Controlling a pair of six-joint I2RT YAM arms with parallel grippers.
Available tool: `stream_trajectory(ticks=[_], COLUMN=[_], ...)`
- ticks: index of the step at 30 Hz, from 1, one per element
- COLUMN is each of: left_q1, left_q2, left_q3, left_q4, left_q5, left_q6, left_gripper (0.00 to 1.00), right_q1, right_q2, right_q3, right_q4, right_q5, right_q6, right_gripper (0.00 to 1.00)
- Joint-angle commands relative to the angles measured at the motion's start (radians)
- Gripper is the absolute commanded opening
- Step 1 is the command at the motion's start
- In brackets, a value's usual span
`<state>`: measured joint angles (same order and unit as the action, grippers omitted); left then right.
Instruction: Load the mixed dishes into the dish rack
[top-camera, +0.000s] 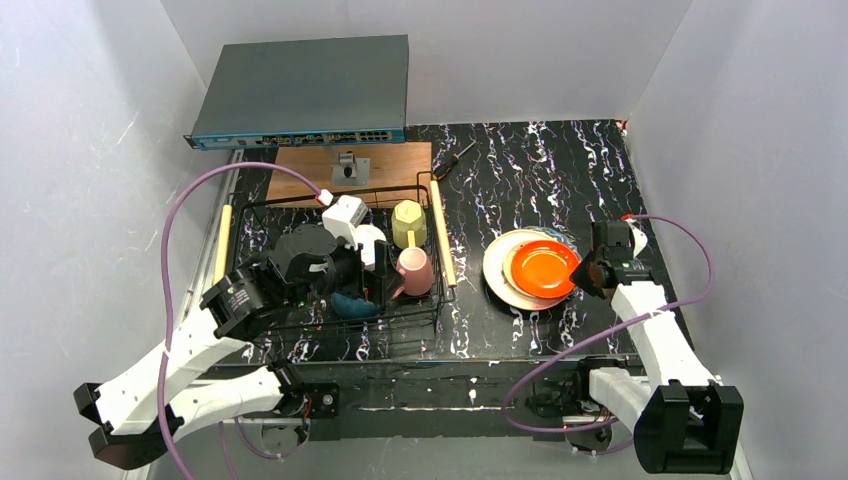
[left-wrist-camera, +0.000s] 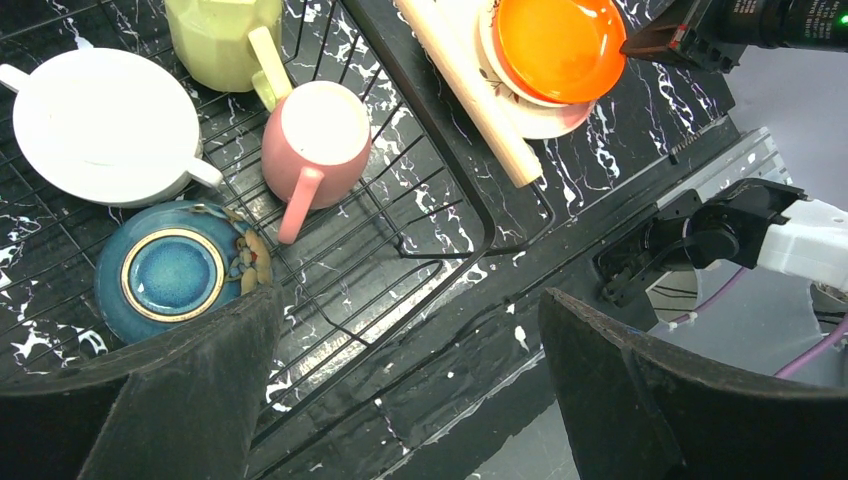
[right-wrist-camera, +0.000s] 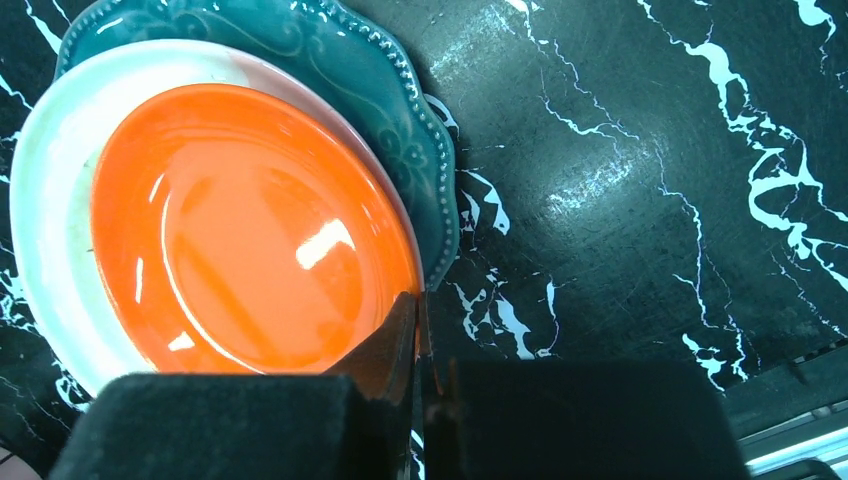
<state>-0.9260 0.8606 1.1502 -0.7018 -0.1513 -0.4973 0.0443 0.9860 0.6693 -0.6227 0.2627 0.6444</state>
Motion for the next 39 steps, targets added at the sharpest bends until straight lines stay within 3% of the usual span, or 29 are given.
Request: stream_trajectory(ticks=[1,7,20,26,32,39], left_q1=[-0.004,-0.004,-0.004,-0.004,-0.004,-0.004], left_q2=[-0.018,-0.025,-0.025,-0.023,-0.019,-0.016], left_q3=[-0.018,-0.024,-0.029,-0.029,-0.024,-0.021], left_q4=[0.012,0.012,0.008,0.008,0.009,0.011], left_q5=[0.004,-0.001,0.001,0.004,0.005,0.004], left_q6=[0.005,0.005,0.005,0.005,0.006,0.006], left_gripper=[0.98,0.98,0.98,0.98,0.98,0.98], right_q1=[-0.011,-0.012,-0.011,-0.011,-0.012,-0.012], right_q2=[0.028,0.033,0.114,0.108,0.078,0.023], right_q3=[-0.007,-0.025,-0.016,-0.010,-0.015,0.004], right_q4=[0.033,0.090,0.150,0.144,0.142,0.094], right_q5=[-0.027,-0.092,-0.093,-0.067,-0.078,-0.081], right_q6=[-0.015,-0.052,-0.085,-0.089,-0.093,-0.091], right_gripper=[0.14,0.34,0.44,0.33,0.15,0.01])
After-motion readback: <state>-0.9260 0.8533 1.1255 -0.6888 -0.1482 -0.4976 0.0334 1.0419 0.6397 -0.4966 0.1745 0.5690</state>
